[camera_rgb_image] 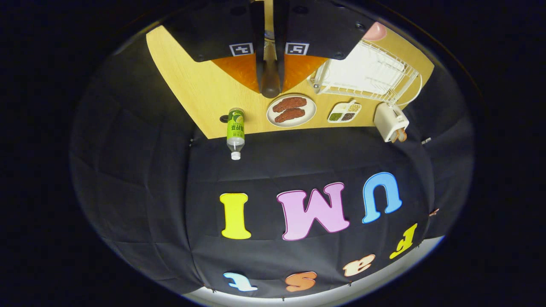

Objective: Take the plate from the dish rack, then take the spoon from the basket and place it into the plate.

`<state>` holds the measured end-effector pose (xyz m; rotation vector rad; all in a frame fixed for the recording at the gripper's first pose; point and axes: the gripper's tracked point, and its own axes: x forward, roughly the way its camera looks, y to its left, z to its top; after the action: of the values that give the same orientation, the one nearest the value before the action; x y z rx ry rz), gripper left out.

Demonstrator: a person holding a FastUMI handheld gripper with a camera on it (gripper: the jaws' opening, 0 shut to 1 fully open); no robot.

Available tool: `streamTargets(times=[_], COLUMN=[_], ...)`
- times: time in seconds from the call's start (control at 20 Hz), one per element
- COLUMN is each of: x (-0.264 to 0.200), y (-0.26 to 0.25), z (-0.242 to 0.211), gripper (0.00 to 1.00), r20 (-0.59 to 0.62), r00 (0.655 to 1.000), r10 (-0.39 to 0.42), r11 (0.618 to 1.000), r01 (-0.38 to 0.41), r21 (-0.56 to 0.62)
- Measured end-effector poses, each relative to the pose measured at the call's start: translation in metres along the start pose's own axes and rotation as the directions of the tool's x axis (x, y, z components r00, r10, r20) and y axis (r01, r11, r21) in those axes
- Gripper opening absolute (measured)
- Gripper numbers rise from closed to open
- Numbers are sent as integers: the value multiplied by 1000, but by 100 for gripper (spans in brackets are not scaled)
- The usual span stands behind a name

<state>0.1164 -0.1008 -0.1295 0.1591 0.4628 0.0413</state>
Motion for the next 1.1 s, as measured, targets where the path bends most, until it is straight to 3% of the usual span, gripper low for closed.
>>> streamTargets(times=[0.25,0.6,0.85,1.1], x=[-50,-93,-85,-72], y=[46,154,202,232], z=[-12,-83,-137,-195], gripper=[12,12,12,12], r20=[21,-57,-136,-223], r00=[999,994,978,955], r10=[-36,97,156,195], r11=[998,989,977,978], r01=[35,-90,-132,-174], r21=[60,116,167,112])
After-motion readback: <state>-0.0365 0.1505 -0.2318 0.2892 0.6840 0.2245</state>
